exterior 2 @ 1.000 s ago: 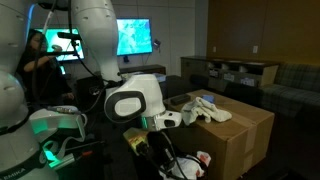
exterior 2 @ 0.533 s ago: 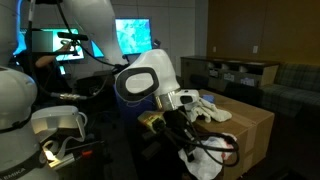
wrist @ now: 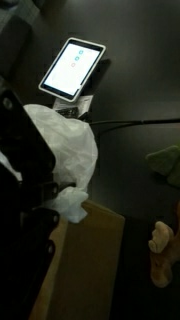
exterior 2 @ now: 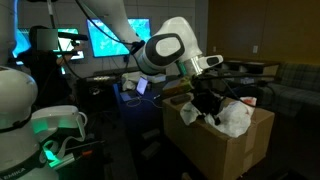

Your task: Switch all the objects from the box and the table

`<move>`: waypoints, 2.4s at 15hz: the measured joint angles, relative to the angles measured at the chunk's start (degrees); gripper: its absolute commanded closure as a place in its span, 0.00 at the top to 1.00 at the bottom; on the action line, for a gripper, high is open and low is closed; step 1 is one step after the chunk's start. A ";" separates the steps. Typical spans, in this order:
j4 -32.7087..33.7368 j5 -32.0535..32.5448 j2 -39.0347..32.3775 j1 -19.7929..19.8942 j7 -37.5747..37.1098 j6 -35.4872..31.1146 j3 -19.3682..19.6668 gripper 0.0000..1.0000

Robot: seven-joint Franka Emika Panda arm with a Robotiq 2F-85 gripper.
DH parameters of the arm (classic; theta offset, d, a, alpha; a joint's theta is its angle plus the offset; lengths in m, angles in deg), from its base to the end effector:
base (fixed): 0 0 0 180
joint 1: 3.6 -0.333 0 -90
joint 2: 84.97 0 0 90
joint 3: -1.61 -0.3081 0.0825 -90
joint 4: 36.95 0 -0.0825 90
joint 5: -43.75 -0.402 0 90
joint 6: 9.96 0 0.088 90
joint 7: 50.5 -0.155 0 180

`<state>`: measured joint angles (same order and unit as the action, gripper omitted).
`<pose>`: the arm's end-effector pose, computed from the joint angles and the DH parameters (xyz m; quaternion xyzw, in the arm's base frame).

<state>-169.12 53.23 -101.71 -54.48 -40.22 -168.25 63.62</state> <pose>0.5650 -0.1180 0.2519 0.9705 0.0921 0.1142 0.1913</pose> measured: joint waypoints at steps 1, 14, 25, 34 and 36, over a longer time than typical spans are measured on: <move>2.10 1.73 0.20 3.02 -0.05 0.91 -3.57 0.08; 25.92 5.80 -10.18 44.55 6.13 5.33 -52.43 0.08; 49.14 5.81 -27.59 49.23 11.09 12.96 -59.02 0.10; 56.52 5.81 -31.64 49.27 12.26 16.26 -59.03 0.88; 57.10 5.81 -31.40 49.30 12.30 16.27 -59.03 0.99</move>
<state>-112.02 59.04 -133.11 -5.18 -27.92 -151.98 4.60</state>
